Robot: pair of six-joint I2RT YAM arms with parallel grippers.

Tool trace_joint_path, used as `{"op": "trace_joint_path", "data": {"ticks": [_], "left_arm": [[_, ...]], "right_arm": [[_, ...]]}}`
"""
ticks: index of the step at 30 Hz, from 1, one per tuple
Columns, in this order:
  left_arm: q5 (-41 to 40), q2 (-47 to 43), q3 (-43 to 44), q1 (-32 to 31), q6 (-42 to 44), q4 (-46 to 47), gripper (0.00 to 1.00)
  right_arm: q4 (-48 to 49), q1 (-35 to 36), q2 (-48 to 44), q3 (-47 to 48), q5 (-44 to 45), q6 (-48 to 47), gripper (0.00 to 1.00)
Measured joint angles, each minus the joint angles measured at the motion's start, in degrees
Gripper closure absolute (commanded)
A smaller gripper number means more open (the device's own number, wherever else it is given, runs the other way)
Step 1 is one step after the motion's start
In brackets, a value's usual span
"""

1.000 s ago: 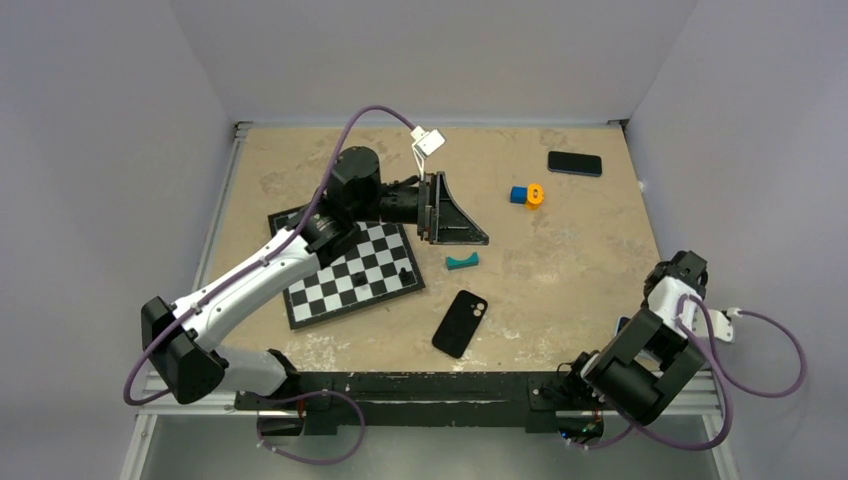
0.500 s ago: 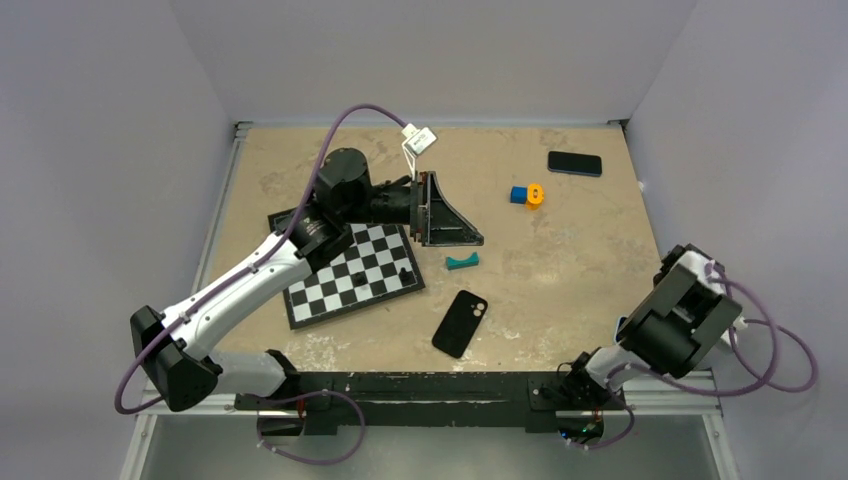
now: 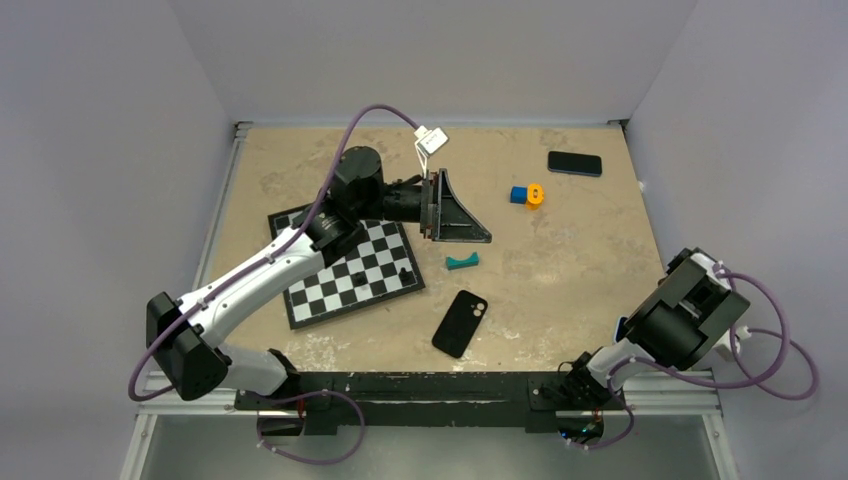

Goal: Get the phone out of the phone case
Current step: Adjust the phone at the center of the board.

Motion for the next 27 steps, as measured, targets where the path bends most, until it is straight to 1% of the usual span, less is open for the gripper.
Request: {"op": "trace_joint_path", "data": {"ticks": [4, 11, 15, 27], "left_arm": [[0.07, 0.11, 0.0, 0.0, -0.61, 0.74, 0.13], [0.02, -0.76, 0.02, 0.0, -0.9, 0.72, 0.13], [0.02, -1.6, 0.24, 0.0, -0.87, 0.37, 0.13], [-0.15, -1.9, 0.98, 0.22, -0.9, 0.33, 0.13]], "right_arm": [[2.62, -0.22, -0.35, -0.85, -0.52, -0.9, 1.0], [6.47, -1.07, -5.07, -3.76, -1.73, -2.89, 1.0], [7.98, -1.05, -2.67, -3.74, -2.56, -3.56, 1.0], [6.75, -0.42, 1.95, -2.56, -2.03, -3.17, 1.0]]}}
